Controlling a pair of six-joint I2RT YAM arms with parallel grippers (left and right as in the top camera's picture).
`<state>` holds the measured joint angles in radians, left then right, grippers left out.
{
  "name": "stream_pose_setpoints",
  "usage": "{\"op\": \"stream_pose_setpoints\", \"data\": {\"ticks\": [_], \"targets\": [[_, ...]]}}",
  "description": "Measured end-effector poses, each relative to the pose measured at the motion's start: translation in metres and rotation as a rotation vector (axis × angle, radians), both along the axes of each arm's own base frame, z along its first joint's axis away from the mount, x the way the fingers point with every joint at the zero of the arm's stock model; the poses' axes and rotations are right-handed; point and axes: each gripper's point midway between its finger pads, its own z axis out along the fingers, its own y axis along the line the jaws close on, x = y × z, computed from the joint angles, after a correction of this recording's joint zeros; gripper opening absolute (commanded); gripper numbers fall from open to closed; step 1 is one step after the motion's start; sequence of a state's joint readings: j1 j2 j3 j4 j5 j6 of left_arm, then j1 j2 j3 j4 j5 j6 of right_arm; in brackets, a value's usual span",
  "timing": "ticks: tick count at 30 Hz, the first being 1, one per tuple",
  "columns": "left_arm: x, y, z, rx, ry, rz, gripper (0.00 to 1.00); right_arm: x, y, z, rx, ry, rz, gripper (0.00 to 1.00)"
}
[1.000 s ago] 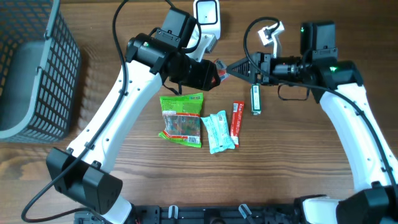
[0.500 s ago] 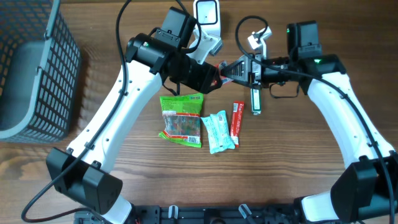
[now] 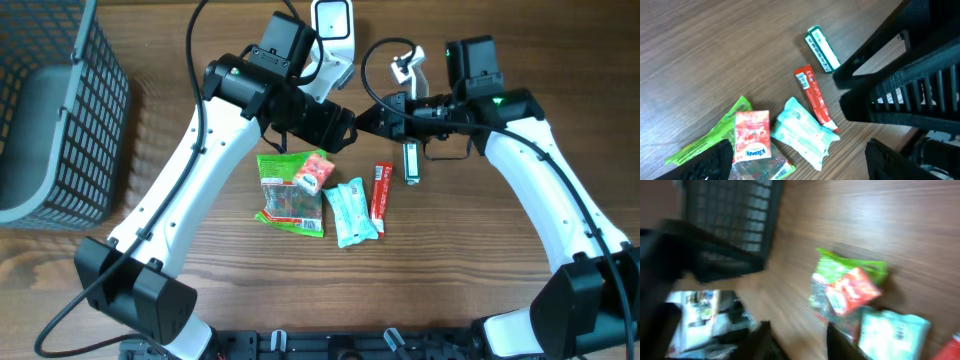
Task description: Scan the item barcode
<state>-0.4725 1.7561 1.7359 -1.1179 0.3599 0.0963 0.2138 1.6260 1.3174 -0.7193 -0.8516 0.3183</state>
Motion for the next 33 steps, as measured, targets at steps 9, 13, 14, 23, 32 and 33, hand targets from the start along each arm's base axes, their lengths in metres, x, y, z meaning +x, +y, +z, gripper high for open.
{"op": "stream_pose_setpoints", "data": {"ticks": [9,13,14,23,32,33], "targets": [[0.057,0.118,-0.006,0.037,0.063,0.509,0.95,-0.015,0.012,-0.034,-0.246,-0.031,0.033,0.71],[0.06,0.168,-0.01,0.052,0.113,0.666,0.99,-0.022,0.055,-0.069,-0.383,-0.019,0.014,0.76],[0.057,0.173,-0.012,0.059,0.133,0.683,1.0,-0.024,0.067,-0.078,-0.402,-0.014,0.006,0.74],[0.045,0.175,-0.018,0.079,0.186,0.691,1.0,0.001,0.055,-0.11,-0.351,0.229,-0.252,0.65],[0.037,0.176,-0.044,0.101,0.234,0.69,0.93,-0.003,0.059,-0.137,-0.103,0.37,-0.315,0.66],[0.038,0.176,-0.043,0.098,0.23,0.69,0.84,-0.005,0.06,-0.141,-0.083,0.38,-0.321,0.64]]}}
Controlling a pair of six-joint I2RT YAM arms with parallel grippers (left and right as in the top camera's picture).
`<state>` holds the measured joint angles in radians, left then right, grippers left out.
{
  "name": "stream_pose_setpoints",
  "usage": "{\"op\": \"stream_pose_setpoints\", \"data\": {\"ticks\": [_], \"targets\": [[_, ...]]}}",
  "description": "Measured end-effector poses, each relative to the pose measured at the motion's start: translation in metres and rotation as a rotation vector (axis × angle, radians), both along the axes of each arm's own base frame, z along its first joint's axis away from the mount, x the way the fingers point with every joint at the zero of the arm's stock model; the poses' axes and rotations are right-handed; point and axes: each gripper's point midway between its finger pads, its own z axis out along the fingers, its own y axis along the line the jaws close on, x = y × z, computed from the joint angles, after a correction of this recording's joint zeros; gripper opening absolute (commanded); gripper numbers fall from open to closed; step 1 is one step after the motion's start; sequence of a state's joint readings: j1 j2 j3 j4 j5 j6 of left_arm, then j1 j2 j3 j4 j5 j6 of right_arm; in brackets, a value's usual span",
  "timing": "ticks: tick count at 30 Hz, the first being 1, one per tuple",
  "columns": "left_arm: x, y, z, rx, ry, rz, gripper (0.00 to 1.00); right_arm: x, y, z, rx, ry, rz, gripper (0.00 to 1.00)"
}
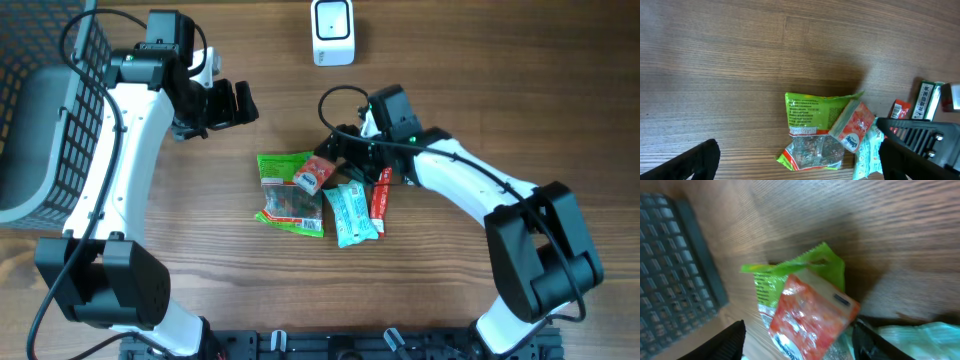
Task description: Scan the item barcode
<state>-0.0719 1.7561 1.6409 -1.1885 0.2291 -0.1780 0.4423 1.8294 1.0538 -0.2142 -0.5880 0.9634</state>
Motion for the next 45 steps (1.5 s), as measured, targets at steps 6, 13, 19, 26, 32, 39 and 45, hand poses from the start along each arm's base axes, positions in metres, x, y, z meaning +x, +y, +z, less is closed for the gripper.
{"op": "stream_pose_setpoints", "data": {"ticks": [6,13,19,26,32,39,45], "targets": [[0.009,-0.019,0.002,-0.007,-0.052,-0.036,0.23,-0.016,-0.004,-0.02,0.028,0.076,-0.048,0.63],[-0.006,-0.089,-0.061,-0.048,-0.061,-0.144,0.04,-0.017,-0.003,-0.019,0.04,0.081,-0.045,0.61],[-0.026,-0.119,-0.101,-0.066,-0.066,-0.209,0.04,-0.024,0.008,-0.017,0.045,0.077,-0.011,0.61],[-0.042,-0.114,-0.124,-0.054,-0.027,-0.211,0.04,-0.03,0.023,-0.015,0.051,0.049,0.018,0.57],[-0.045,-0.113,-0.13,-0.053,-0.023,-0.211,0.04,-0.028,0.023,-0.015,0.041,0.036,0.01,0.51],[-0.045,-0.113,-0.13,-0.053,-0.025,-0.211,0.06,-0.032,0.019,-0.021,0.014,0.059,0.006,0.44],[-0.045,-0.113,-0.13,-0.053,-0.025,-0.211,0.04,-0.029,0.016,-0.023,-0.005,0.045,-0.007,0.4]]}}
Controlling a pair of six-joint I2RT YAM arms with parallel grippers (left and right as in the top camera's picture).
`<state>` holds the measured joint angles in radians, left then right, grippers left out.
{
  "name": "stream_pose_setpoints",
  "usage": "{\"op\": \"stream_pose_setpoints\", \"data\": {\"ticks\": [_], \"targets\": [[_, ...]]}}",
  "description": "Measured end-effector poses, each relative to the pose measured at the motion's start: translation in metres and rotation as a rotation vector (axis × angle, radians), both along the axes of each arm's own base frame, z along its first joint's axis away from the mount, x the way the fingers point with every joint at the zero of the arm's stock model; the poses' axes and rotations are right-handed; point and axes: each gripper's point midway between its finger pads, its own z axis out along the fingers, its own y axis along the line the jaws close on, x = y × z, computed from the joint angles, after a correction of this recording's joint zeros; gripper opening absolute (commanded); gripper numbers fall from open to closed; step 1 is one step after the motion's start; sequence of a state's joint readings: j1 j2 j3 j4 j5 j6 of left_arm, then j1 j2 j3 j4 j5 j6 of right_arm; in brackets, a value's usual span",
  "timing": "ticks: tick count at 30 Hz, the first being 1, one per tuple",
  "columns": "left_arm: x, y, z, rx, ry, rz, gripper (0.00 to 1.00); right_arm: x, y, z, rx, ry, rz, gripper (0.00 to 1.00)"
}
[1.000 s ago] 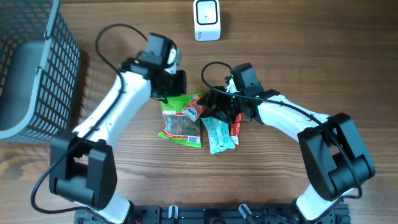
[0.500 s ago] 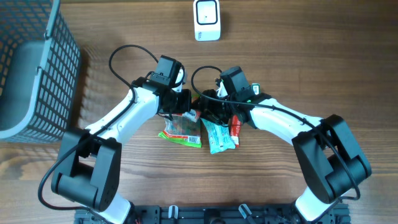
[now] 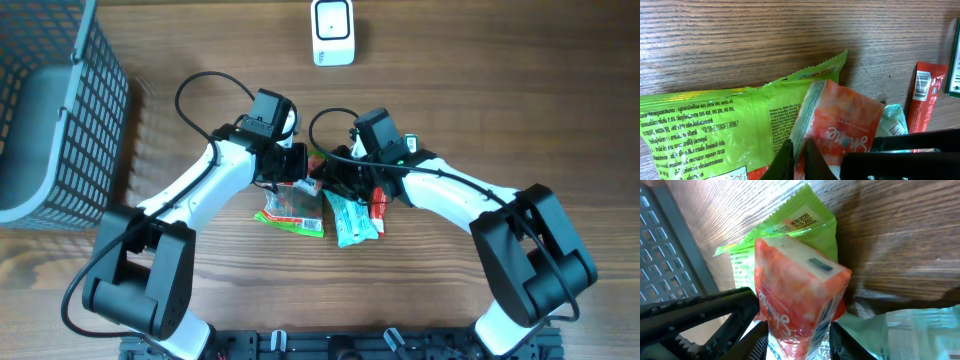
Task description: Scan the item barcode
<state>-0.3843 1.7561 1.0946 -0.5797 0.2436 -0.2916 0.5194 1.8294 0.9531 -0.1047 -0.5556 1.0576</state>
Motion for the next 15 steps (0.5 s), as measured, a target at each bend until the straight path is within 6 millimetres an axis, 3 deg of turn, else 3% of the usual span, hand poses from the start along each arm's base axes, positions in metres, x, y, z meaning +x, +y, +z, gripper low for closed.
{"op": "stream_pose_setpoints", "data": {"ticks": [3,5,8,9,15], "targets": [[0.0001,0.0,0.0,0.0,0.0,0.0,0.04,0.0012,-0.0006,-0.0011,-0.011,-0.008,-0.006,0.46],[0.0001,0.0,0.0,0.0,0.0,0.0,0.04,0.0009,0.001,-0.0016,-0.02,-0.019,-0.003,0.45],[0.0009,0.0016,-0.0004,0.009,-0.004,0.004,0.04,0.0,0.0032,-0.0036,-0.041,-0.035,-0.001,0.15],[0.001,0.0018,-0.0004,0.01,-0.004,0.005,0.04,0.0005,0.0035,-0.0037,-0.045,-0.041,-0.002,0.11],[0.0012,0.0023,-0.0006,0.013,-0.006,0.005,0.06,0.0043,0.0018,-0.0042,-0.062,-0.076,0.006,0.12]]}}
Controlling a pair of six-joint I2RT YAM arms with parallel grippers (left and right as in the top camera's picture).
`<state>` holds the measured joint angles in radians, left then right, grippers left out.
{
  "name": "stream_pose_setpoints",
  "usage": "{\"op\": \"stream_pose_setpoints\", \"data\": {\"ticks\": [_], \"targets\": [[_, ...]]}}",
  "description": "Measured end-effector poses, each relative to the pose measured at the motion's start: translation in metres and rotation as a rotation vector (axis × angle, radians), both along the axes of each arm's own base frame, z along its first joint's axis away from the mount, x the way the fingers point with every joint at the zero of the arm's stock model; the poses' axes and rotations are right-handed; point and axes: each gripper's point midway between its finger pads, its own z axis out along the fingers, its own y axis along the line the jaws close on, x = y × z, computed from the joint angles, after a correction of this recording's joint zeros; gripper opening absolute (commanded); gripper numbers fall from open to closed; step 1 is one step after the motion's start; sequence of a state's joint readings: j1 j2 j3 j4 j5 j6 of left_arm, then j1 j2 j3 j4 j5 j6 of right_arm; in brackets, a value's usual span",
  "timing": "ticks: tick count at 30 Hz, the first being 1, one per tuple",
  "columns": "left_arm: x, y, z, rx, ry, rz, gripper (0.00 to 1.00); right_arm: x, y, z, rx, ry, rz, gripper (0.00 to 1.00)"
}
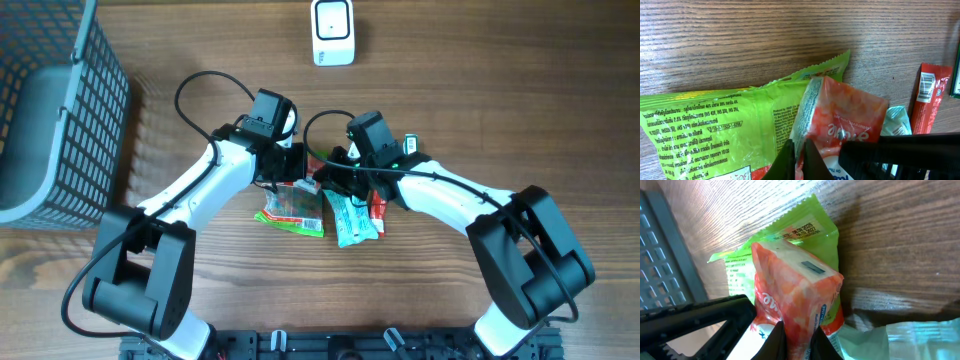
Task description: Scan the item barcode
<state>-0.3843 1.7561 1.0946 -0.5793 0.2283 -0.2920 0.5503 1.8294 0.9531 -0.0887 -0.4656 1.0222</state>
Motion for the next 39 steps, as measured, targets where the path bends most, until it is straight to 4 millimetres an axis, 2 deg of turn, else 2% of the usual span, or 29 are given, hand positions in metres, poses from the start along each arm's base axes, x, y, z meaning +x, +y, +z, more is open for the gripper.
{"op": "stream_pose_setpoints", "data": {"ticks": [3,5,7,8,9,10,12,14,16,18,21,24,30,33,36,38,39], "targets": [[0.0,0.001,0.0,0.0,0.003,0.005,0.18,0.001,-0.001,0.0,-0.025,-0.074,0.078,0.11],[0.002,0.006,0.006,-0.004,-0.006,0.02,0.21,0.002,-0.007,0.004,-0.051,-0.109,0.115,0.09],[0.012,0.013,0.027,-0.023,-0.055,0.049,0.22,0.006,-0.018,0.021,-0.093,-0.155,0.147,0.09],[0.02,0.016,0.043,-0.036,-0.096,0.063,0.23,0.01,-0.025,0.037,-0.126,-0.196,0.166,0.07],[0.031,0.023,0.075,-0.064,-0.181,0.09,0.23,0.016,-0.031,0.061,-0.163,-0.255,0.184,0.05],[0.035,0.031,0.095,-0.078,-0.226,0.11,0.23,0.014,-0.043,0.075,-0.237,-0.265,0.201,0.05],[0.033,0.043,0.109,-0.08,-0.244,0.14,0.24,0.01,-0.066,0.092,-0.377,-0.274,0.223,0.04],[0.028,0.058,0.105,-0.057,-0.208,0.172,0.24,0.01,-0.093,0.102,-0.534,-0.288,0.23,0.04],[0.022,0.071,0.094,-0.013,-0.158,0.203,0.24,0.013,-0.131,0.101,-0.755,-0.294,0.22,0.04],[0.02,0.075,0.089,0.008,-0.137,0.21,0.24,0.016,-0.164,0.104,-0.941,-0.3,0.191,0.04],[0.019,0.077,0.082,0.023,-0.116,0.213,0.25,0.026,-0.195,0.111,-1.141,-0.341,0.157,0.04],[0.017,0.078,0.073,0.037,-0.087,0.214,0.26,0.026,-0.213,0.107,-1.252,-0.338,0.206,0.04],[0.015,0.078,0.06,0.051,-0.047,0.212,0.27,0.03,-0.249,0.071,-1.331,-0.249,0.213,0.05],[0.015,0.078,0.06,0.051,-0.046,0.213,0.31,0.03,-0.25,0.052,-1.308,-0.226,0.229,0.05],[0.015,0.078,0.06,0.051,-0.046,0.213,0.31,0.03,-0.247,0.035,-1.297,-0.211,0.252,0.2],[0.015,0.078,0.06,0.051,-0.046,0.212,0.32,0.029,-0.246,0.021,-1.298,-0.192,0.285,0.22],[0.015,0.078,0.06,0.051,-0.046,0.212,0.32,0.029,-0.246,0.017,-1.298,-0.186,0.292,0.27]]}}
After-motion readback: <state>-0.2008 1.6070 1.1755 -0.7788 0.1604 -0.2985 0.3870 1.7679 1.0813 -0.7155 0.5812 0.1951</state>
